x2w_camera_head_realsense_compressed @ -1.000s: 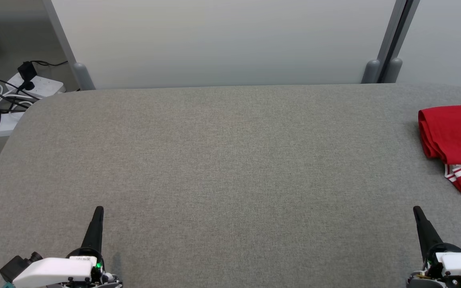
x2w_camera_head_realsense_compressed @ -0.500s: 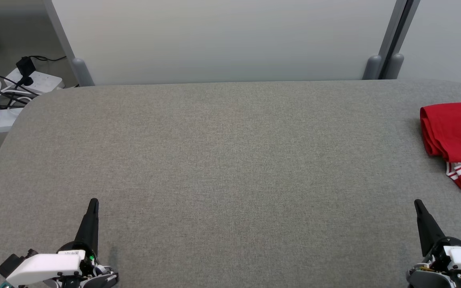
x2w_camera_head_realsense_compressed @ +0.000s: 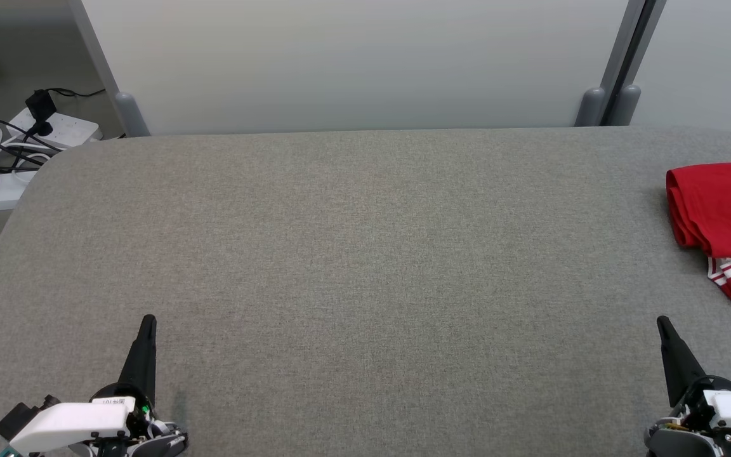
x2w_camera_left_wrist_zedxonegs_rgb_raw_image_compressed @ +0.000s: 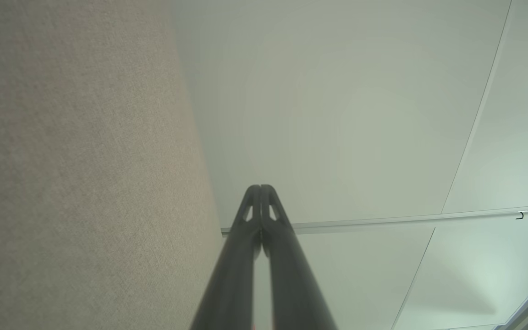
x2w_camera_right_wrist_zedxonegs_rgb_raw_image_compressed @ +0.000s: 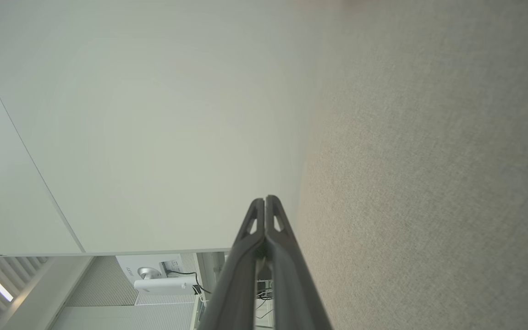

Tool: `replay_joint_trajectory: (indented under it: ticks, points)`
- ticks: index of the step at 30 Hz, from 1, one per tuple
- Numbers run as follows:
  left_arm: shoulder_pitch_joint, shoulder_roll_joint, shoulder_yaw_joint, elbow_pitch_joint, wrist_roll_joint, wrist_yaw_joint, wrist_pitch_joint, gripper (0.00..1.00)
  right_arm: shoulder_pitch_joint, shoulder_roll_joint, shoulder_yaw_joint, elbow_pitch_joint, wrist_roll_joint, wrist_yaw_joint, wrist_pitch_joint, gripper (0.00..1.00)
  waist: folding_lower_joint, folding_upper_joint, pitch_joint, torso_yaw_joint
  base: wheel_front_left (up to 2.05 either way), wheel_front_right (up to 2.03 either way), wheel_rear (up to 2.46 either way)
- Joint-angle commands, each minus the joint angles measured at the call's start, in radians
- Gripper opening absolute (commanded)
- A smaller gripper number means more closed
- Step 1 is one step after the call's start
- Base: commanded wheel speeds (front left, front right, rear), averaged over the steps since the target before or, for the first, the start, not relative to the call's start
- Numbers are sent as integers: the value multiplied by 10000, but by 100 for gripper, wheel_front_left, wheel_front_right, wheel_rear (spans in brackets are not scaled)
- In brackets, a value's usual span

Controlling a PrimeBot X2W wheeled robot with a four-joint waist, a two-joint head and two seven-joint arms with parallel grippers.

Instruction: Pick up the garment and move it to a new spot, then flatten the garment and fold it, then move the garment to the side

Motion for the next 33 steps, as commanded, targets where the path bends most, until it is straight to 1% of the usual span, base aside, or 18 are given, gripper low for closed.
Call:
replay_joint_trajectory:
  ticks: [1, 33]
  points:
    - [-533, 81, 334, -233, -43, -84, 65, 0, -453, -107, 140, -270, 107, 46, 83, 0, 0, 0, 0, 0, 0, 0, 0]
    - [-533, 81, 333, -234, -44, -84, 65, 0, -454, -106, 138, -270, 106, 46, 84, 0, 0, 0, 0, 0, 0, 0, 0]
